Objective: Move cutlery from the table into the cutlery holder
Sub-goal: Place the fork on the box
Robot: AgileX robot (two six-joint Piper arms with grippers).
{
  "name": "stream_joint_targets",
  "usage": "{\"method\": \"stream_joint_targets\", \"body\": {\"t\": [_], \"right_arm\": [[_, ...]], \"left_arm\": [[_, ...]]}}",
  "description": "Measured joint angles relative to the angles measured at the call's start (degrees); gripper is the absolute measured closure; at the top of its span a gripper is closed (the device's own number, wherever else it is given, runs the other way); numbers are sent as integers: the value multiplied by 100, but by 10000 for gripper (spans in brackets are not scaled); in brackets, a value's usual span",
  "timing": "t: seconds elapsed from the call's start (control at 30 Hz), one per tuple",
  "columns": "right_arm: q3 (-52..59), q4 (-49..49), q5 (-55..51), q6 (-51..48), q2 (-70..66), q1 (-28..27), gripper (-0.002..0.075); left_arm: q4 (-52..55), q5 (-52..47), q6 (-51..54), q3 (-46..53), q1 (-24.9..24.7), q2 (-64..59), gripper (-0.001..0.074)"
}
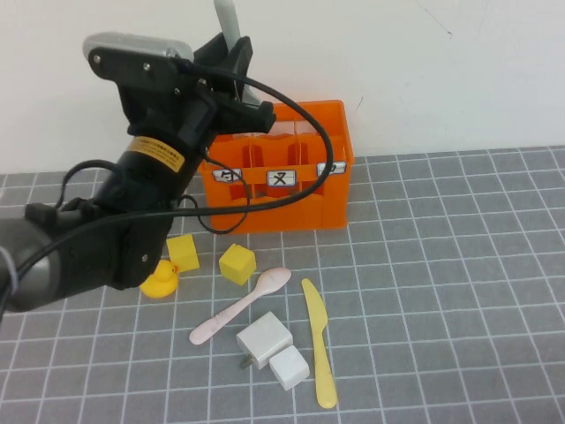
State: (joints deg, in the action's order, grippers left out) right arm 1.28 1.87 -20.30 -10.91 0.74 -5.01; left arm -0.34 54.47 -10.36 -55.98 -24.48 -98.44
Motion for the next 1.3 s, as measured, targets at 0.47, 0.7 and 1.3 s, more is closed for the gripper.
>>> {"method": "stream_joint_targets", "body": {"t": [0.47,0.7,1.3], "right_arm": [[0,0,0,0,0,0,729],[0,0,0,0,0,0,729],[0,0,0,0,0,0,729]], "left_arm": [[-52,-172,-196,-1033,0,-1025,578],[-52,-428,-10,-1527,0,-1689,578],[-87,-1133,696,-1821,0,-2050,578]]}}
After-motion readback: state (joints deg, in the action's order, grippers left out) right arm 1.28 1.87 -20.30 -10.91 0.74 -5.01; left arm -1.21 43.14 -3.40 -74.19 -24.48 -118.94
